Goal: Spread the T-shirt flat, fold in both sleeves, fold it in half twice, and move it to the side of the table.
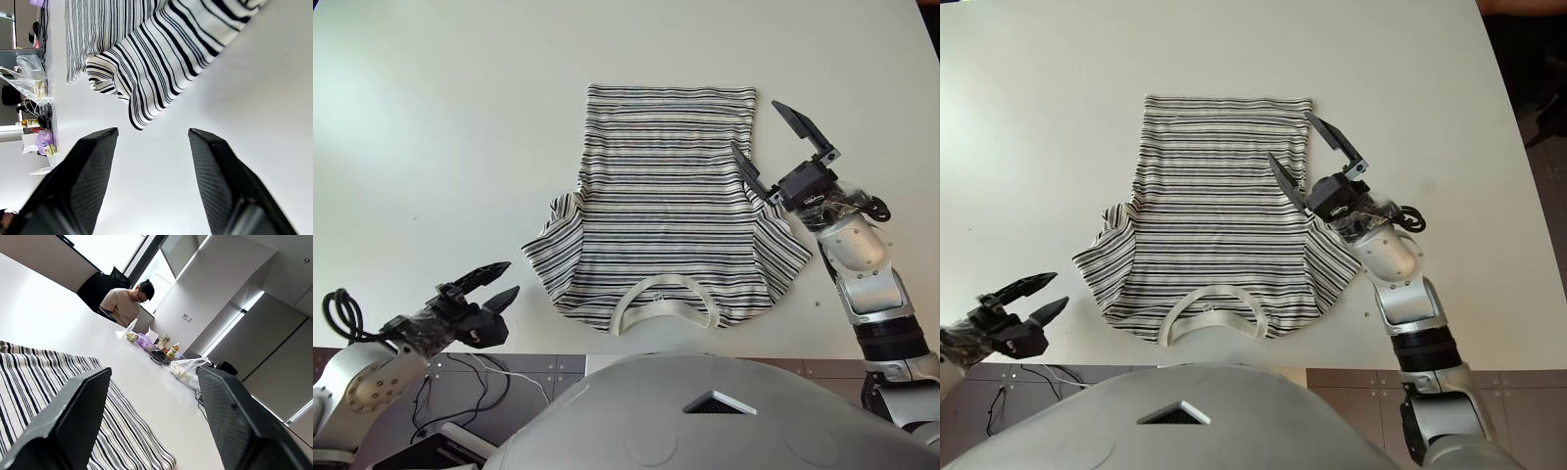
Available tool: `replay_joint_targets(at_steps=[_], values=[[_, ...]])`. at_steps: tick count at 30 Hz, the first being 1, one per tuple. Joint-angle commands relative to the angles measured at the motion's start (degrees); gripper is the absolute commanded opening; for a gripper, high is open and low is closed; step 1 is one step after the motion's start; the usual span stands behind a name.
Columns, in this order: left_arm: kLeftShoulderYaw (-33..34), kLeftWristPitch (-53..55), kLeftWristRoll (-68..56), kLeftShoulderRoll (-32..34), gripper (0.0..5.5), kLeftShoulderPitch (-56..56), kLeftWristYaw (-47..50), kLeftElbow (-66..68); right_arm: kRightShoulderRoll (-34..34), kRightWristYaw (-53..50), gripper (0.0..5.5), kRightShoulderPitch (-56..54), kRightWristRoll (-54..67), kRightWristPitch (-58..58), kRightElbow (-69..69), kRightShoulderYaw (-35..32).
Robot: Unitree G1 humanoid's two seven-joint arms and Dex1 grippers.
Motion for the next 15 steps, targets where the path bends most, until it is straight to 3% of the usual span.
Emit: replay_joint_targets(at_steps=[1,15], values=[[-6.8,0.5,6.6,-2.6,2.66,-9.5,1.8,3.6,-0.1,0.4,3.20,2.1,-1.3,0.4,-0.6,-2.6],[-12.7,4.6,15.5,-2.0,2.66,-17.0,6.5,7.0,1.7,0.5,3.20,4.7,-3.1,-0.2,0.3,-5.1]])
